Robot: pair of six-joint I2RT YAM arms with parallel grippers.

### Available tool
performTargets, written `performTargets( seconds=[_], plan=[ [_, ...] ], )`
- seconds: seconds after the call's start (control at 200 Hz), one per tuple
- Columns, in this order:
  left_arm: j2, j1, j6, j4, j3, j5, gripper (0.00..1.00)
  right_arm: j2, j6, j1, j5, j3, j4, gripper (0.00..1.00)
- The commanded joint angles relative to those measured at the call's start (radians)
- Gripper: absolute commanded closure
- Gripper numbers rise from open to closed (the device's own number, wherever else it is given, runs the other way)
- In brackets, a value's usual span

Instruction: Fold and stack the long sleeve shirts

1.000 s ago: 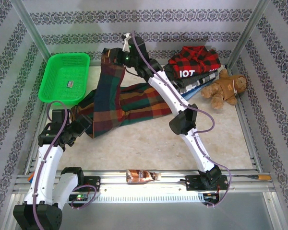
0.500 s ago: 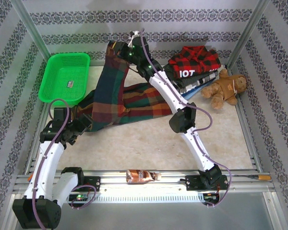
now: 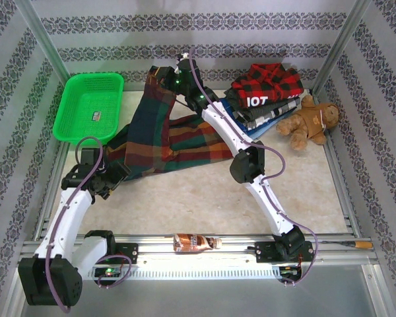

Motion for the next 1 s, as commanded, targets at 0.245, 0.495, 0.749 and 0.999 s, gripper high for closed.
performTargets(
  seconds=[0.245, 0.495, 0.749, 0.999],
  plan=[
    [0.135, -0.108, -0.112, 0.226, 0.176, 0.073, 0.28, -0.021, -0.063, -0.008, -0.072, -0.041, -0.019, 0.99],
    [0.404, -0.186, -0.206, 0.443, 0.217, 0.044, 0.57, -0.090, -0.213, -0.010, -0.222, -0.072, -0.121, 1.00],
    [0.609, -0.171, -0.218, 0.540, 0.222, -0.056, 0.65, -0.274, -0.532, -0.036, -0.339, -0.254, -0.404, 1.00],
    [0.665, -0.141, -0.185, 0.559, 0.141, -0.127, 0.67, -0.531, -0.815, -0.109, -0.333, -0.659, -0.475, 1.00]
  ],
)
